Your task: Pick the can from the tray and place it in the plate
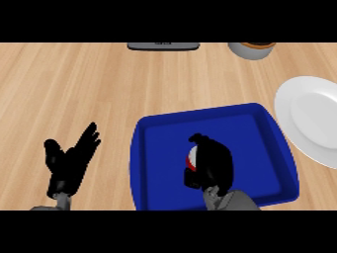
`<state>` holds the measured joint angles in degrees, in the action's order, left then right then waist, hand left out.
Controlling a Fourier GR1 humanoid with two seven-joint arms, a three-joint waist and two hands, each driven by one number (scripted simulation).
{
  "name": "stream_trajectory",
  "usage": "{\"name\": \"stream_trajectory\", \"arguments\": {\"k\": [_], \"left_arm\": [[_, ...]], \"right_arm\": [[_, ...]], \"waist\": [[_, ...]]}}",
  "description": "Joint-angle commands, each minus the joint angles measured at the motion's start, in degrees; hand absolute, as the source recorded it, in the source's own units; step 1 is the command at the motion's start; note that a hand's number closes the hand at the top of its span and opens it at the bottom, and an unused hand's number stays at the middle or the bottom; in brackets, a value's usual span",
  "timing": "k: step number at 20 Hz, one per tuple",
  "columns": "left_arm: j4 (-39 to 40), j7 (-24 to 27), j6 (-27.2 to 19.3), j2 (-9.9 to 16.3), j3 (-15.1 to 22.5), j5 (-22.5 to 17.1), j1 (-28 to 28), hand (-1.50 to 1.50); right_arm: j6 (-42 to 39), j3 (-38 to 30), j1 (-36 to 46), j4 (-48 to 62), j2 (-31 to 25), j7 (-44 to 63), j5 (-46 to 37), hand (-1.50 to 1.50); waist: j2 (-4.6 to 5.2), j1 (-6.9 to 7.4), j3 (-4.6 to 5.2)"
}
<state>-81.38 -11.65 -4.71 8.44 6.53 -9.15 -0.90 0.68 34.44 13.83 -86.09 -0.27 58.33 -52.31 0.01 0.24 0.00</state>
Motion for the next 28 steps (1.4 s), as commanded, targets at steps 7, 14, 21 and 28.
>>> {"name": "stream_trajectory", "arguments": {"k": [7, 14, 21, 28], "left_arm": [[-1.9, -3.0, -1.4, -3.1, 0.6, 3.1, 1.2, 0.0], [1.6, 1.0, 0.1, -1.8, -1.7, 1.7, -1.0, 0.0], [-0.9, 0.7, 0.1, -1.5, -1.6, 1.5, -3.4, 0.0], [0.1, 1.2, 0.2, -2.0, -1.6, 1.9, -1.3, 0.0]], "right_arm": [[-0.6, 2.2, 0.9, 1.3, 0.2, 1.6, -5.3, 1.5], [0.8, 15.4, -16.0, -16.7, -16.8, -22.7, -4.8, 1.5], [23.1, 14.5, -27.8, -35.8, -32.4, -38.3, -6.8, 1.5], [38.1, 1.2, -39.4, -45.2, -40.5, -43.6, 9.3, 1.5]], "waist": [[-0.05, -0.1, 0.0], [-0.56, -2.3, 0.01], [-0.94, -3.24, -0.2], [-0.2, -2.17, -0.16]]}}
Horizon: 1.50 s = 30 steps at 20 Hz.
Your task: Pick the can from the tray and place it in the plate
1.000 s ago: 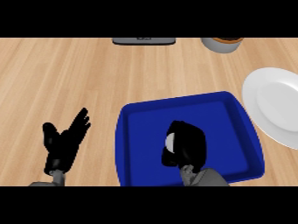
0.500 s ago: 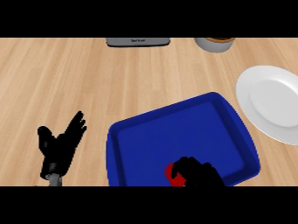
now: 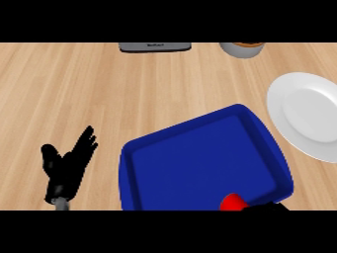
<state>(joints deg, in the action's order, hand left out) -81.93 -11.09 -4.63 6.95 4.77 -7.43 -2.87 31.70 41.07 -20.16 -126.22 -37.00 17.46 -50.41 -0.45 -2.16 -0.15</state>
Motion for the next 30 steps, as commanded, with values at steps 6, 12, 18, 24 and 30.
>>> {"name": "stream_trajectory", "arguments": {"k": [6, 12, 18, 24, 30], "left_arm": [[-1.9, -2.2, 1.2, 0.3, 0.1, -0.8, 1.6, 0.0], [-0.5, -1.0, 0.6, -0.3, 0.7, 0.7, 1.3, 0.0], [-0.2, -0.4, 1.4, -0.7, 1.1, 0.7, 2.0, 0.0], [-0.7, -3.9, 0.2, -2.3, 2.6, 1.7, 3.2, 0.0], [0.9, -2.3, 0.9, -1.0, 0.8, 1.9, 4.8, 0.0]], "right_arm": [[14.3, -14.7, -6.1, 1.4, -5.5, -13.7, 29.9, 1.5], [9.5, -28.4, -1.1, 13.6, -4.6, -29.2, 50.8, 1.5], [1.4, -42.0, 14.1, 36.5, -2.6, -36.1, 59.8, 1.5], [-9.3, -46.4, 28.8, 63.5, -1.9, -48.0, 62.0, 1.5], [-13.3, -48.9, 44.8, 88.2, -0.6, -58.0, 59.0, 1.5]], "waist": [[0.38, 1.51, -0.16], [0.37, 1.67, -0.15], [0.69, 3.22, -0.07], [0.84, 3.83, -0.04], [1.08, 4.49, -0.05]]}}
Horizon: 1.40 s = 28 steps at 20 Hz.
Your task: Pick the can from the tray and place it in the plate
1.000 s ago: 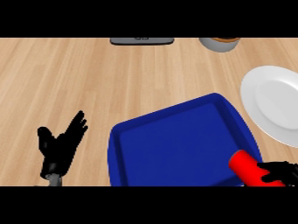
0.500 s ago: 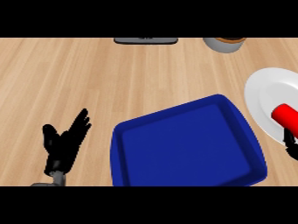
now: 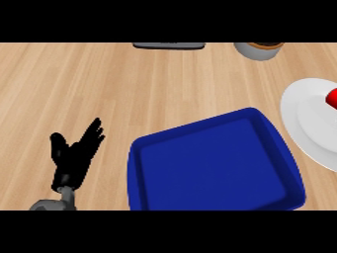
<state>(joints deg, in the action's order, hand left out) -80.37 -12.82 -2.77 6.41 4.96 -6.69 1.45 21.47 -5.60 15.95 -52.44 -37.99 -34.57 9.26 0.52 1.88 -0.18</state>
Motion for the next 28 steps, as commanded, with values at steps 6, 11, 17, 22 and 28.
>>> {"name": "stream_trajectory", "arguments": {"k": [6, 11, 17, 22, 28], "left_arm": [[-0.1, 0.3, 0.6, -0.8, 1.5, 1.1, 1.2, 0.0], [-0.2, 1.0, 0.1, -1.8, 3.0, 2.2, 0.5, 0.0], [-0.4, -0.5, 1.5, -0.3, 1.0, 0.5, 1.8, 0.0], [0.1, 0.5, 0.3, -1.0, 1.0, 1.0, -0.3, 0.0], [-0.3, 1.8, 0.4, -1.5, 1.3, 1.2, -1.1, 0.0]], "right_arm": [[-2.2, 5.2, 13.2, 26.5, -3.6, 2.6, -10.8, -1.5], [-11.5, 7.2, 19.3, 34.6, -2.1, 1.1, -12.8, -1.5], [-18.4, 1.5, 19.8, 38.4, -0.4, -10.4, -7.8, -1.5], [-24.5, -5.8, 21.9, 40.8, -0.7, -13.0, -0.8, -1.5], [-37.1, -8.7, 20.5, 45.0, -8.4, -12.1, 1.4, -1.5]], "waist": [[0.92, 2.6, -0.01], [1.08, 2.98, -0.21], [1.2, 1.76, -0.38], [0.84, 1.29, -0.28], [0.78, 0.86, -0.28]]}}
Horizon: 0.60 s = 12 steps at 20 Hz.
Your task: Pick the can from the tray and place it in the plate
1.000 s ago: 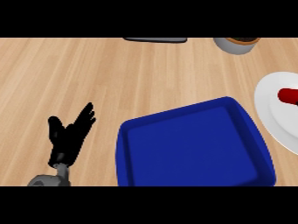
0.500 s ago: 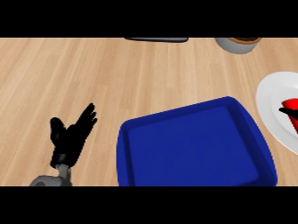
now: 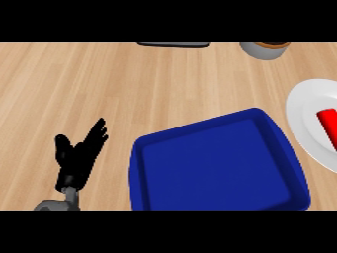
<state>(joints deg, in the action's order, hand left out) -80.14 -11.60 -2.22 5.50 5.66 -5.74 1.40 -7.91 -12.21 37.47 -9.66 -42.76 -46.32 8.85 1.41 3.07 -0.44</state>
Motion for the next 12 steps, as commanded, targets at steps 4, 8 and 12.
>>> {"name": "stream_trajectory", "arguments": {"k": [4, 8, 12], "left_arm": [[-0.1, -0.1, -1.0, -1.0, -0.3, -0.1, -0.3, 0.0], [-1.7, -0.1, -0.1, 1.0, -0.9, 0.0, -2.0, 0.0], [-2.0, -0.9, -1.5, -1.0, -0.4, -0.2, -1.9, 0.0]], "right_arm": [[-18.5, -1.2, -4.9, 2.7, -5.3, -3.4, 1.1, -1.5], [-25.4, 0.1, -8.8, 1.3, -9.7, -5.9, -0.4, -1.5], [-27.6, 1.3, -14.0, -0.7, -9.4, -10.2, -1.7, -1.5]], "waist": [[-0.25, -0.94, -0.02], [-0.35, -1.08, -0.12], [-0.53, -1.98, -0.16]]}}
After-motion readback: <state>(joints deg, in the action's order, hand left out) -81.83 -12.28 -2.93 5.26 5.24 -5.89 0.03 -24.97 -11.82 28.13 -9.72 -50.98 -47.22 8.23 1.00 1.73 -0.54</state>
